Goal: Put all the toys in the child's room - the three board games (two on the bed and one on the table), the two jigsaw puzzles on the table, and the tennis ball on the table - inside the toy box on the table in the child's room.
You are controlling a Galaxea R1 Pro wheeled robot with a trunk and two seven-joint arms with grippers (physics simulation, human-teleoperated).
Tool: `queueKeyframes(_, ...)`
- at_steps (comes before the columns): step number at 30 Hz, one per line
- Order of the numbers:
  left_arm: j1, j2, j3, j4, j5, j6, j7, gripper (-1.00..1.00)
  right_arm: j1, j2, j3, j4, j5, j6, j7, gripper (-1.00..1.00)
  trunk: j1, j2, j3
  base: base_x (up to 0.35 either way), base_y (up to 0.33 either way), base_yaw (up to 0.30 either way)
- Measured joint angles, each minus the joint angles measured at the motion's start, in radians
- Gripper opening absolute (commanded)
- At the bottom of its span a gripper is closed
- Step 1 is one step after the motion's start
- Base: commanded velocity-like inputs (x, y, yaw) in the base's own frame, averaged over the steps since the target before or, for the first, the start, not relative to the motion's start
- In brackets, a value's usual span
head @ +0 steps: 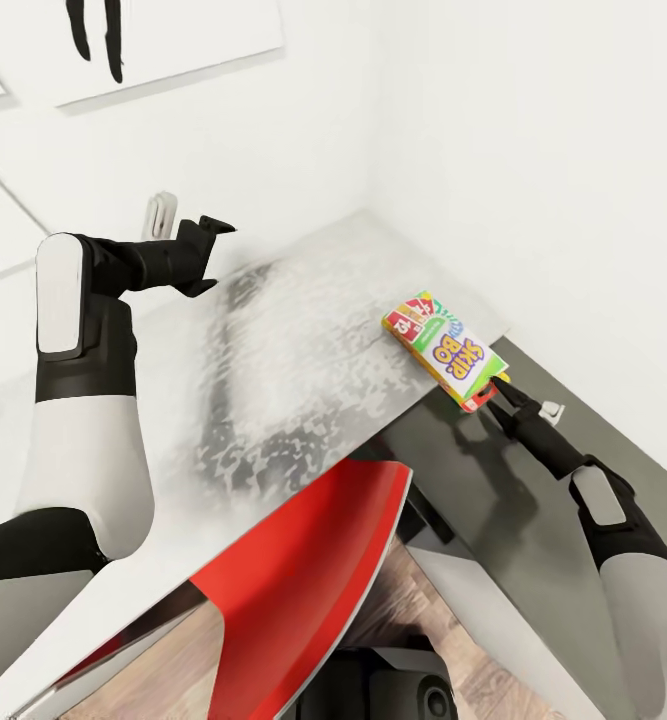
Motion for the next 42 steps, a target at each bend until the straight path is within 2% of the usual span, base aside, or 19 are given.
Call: queueKeyframes(42, -0.001, 0.001, -0.002, 0.003, -0.002, 0.0, 0.001, 1.0, 0.001, 0.004, -0.003, -0.002, 0.0, -0.016, -0.006, 1.0, 0.0, 0.0, 0.001, 0.0, 0.0, 0.018)
